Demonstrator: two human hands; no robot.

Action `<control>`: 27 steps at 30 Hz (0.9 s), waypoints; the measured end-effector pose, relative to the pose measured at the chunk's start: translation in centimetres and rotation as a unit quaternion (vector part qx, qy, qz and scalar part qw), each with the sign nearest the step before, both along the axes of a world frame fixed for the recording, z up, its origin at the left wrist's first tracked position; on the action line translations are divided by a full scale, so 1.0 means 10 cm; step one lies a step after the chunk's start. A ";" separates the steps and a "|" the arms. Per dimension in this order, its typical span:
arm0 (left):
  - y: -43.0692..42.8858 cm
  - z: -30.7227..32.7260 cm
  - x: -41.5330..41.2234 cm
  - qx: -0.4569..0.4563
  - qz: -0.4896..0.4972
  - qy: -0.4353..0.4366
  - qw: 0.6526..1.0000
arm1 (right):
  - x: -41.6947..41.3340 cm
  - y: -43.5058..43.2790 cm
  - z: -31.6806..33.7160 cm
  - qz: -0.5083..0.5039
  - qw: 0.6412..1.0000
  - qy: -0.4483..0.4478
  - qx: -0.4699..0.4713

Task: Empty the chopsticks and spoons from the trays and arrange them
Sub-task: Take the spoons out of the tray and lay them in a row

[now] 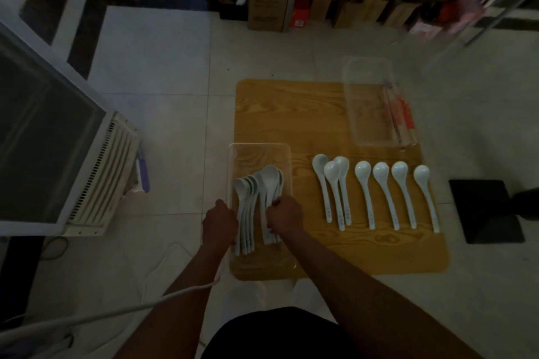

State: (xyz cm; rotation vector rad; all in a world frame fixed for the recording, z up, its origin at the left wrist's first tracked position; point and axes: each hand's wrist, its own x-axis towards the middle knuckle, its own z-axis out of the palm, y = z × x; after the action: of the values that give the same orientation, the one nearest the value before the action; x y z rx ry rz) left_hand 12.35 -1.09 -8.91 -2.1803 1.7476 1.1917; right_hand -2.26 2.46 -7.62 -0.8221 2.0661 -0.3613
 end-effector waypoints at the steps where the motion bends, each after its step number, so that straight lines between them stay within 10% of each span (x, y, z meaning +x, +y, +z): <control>1: 0.00 0.00 0.00 -0.001 0.001 0.004 1.000 | -0.07 0.01 0.02 -0.005 1.000 -0.002 -0.018; 15: -0.03 0.03 -0.08 0.015 0.030 0.001 0.999 | -2.13 0.58 -0.05 -0.069 0.989 0.132 0.001; 27: -0.03 -0.05 -0.12 0.015 0.056 -0.051 0.997 | -2.34 0.45 -0.36 -0.098 0.994 0.047 0.013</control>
State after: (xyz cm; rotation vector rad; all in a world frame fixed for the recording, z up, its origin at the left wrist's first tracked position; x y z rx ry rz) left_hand 11.11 -1.42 -9.43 -2.3059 1.5779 1.0998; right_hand -25.62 6.94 -11.25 -0.6320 2.2419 -0.4077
